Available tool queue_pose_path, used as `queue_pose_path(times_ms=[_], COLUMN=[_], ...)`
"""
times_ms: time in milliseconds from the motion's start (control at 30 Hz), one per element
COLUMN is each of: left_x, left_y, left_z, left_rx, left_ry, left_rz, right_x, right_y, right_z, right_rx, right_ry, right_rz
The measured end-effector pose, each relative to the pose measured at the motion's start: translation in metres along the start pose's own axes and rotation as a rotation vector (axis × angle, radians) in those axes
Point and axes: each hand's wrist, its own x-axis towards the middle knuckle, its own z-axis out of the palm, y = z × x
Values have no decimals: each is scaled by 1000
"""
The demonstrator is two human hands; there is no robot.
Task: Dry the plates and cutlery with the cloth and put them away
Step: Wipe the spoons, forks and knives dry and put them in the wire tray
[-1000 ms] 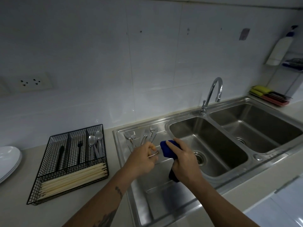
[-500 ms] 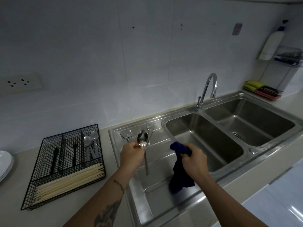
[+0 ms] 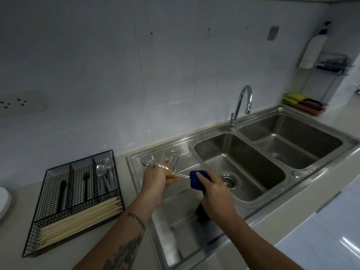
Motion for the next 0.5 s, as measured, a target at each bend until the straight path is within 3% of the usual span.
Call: queue_pose_path(times_ms=[200,500], left_x=[-4,-13], left_y=[7,-4], left_z=[-1,-15], left_rx=[-34,-199], left_ry=[-33,-350], left_rz=[-31,-4], right_x=[4,18], right_y=[-10,2], right_z=[-6,-27], right_rx=[-77,255], right_ry=[71,82], right_rz=[-171,21])
